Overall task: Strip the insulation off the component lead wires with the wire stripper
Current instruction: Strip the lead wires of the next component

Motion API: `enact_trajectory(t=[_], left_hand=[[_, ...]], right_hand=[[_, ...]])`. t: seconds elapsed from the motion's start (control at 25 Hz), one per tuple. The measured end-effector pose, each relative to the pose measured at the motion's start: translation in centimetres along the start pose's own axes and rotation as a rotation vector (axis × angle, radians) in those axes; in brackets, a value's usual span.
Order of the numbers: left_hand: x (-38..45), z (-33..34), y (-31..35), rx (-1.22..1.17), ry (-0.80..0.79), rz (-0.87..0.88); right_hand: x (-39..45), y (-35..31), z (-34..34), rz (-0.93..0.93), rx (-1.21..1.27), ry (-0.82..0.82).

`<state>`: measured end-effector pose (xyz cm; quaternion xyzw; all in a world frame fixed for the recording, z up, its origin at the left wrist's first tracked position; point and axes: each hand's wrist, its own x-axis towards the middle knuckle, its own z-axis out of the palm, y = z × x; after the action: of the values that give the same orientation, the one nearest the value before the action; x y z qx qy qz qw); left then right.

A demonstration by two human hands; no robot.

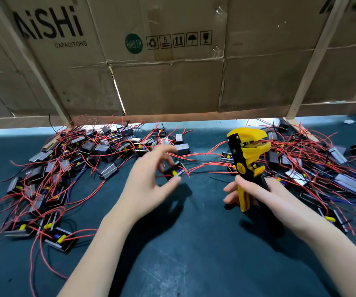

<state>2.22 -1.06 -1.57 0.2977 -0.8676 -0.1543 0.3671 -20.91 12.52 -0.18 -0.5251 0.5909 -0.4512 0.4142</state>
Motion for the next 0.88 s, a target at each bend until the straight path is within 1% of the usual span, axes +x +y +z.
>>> enact_trajectory(t=[0.04, 0.08, 0.12, 0.16, 0.2, 0.24, 0.28, 0.4, 0.48, 0.68, 0.76, 0.88], left_hand=[[0.0, 0.4, 0.6, 0.011, -0.123, 0.033], [0.0, 0.9, 1.0, 0.087, -0.237, 0.054], [-0.2, 1.4, 1.2, 0.172, -0.307, 0.063], [-0.5, 1.8, 1.3, 0.209, -0.324, 0.063], [-0.7, 2.1, 1.3, 0.192, -0.305, 0.056], [-0.8, 2.3, 1.5, 0.143, -0.268, 0.049], [-0.8, 2.6, 1.8, 0.081, -0.231, 0.038], [-0.6, 3.2, 2.3, -0.039, -0.175, -0.028], [-0.5, 3.3, 2.4, -0.094, -0.139, -0.060], [-0.7, 3.5, 2.8, -0.205, -0.079, -0.144], [-0.8, 3.6, 3.0, -0.227, -0.128, -0.165], [-0.9, 3.5, 2.9, -0.209, -0.260, -0.145]], right_hand=[[0.1, 0.2, 0.1, -0.005, 0.009, 0.010], [0.2, 0.4, 0.2, -0.004, 0.047, 0.033], [0.2, 0.5, 0.4, 0.001, 0.095, 0.068], [0.3, 0.6, 0.5, 0.001, 0.133, 0.111], [0.4, 0.6, 0.6, -0.007, 0.131, 0.158], [0.4, 0.8, 0.6, -0.024, 0.062, 0.217], [0.4, 1.0, 0.4, -0.049, -0.084, 0.292], [0.3, 1.6, -0.3, -0.093, -0.670, 0.517], [0.2, 1.6, -0.4, -0.069, -0.904, 0.576], [1.0, 2.8, -0.7, -0.077, -1.164, 0.661], [1.1, 3.2, -0.9, -0.038, -1.240, 0.680], [1.2, 3.4, -0.7, -0.030, -1.297, 0.653]])
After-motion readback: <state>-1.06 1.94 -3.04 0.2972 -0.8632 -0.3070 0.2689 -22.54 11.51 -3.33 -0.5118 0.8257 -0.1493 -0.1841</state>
